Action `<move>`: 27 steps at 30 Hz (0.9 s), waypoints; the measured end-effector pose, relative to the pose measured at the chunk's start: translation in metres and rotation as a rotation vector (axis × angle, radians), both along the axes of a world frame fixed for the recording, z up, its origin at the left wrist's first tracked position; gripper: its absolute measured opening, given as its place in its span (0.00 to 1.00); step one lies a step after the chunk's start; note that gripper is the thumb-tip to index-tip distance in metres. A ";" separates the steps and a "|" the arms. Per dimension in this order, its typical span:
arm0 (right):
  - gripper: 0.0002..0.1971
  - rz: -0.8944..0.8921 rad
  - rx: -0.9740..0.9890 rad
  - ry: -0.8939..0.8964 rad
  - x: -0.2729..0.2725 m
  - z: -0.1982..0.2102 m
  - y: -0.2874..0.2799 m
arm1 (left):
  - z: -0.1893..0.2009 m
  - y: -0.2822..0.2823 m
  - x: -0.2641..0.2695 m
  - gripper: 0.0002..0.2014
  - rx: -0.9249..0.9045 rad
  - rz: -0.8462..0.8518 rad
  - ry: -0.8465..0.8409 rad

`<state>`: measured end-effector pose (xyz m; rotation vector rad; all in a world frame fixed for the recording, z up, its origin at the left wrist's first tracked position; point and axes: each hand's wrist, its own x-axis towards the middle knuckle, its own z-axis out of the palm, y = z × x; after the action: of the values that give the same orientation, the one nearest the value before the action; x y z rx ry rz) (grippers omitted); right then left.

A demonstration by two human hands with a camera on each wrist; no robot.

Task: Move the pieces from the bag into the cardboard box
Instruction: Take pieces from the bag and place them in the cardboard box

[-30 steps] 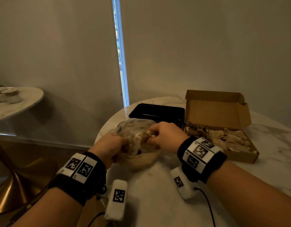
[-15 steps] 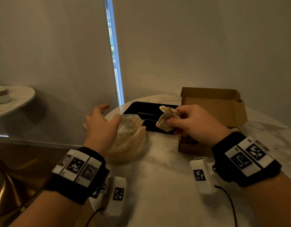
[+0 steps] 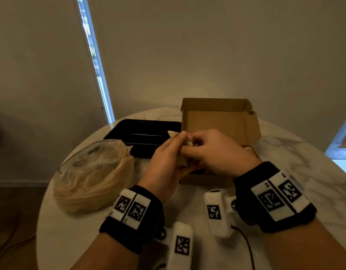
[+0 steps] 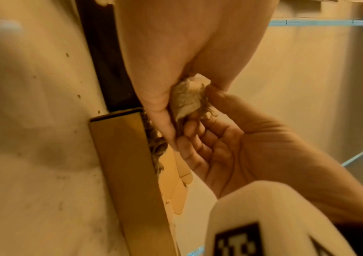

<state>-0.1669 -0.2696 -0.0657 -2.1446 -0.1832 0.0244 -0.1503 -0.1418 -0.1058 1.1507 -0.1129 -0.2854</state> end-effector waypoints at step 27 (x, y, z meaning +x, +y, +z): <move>0.06 -0.210 0.069 -0.243 0.004 -0.020 -0.011 | -0.010 0.006 0.000 0.23 -0.268 -0.044 0.171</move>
<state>-0.1627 -0.2811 -0.0859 -2.0838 -0.0968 -0.3609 -0.1503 -0.1356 -0.1157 0.8554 -0.0246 -0.3937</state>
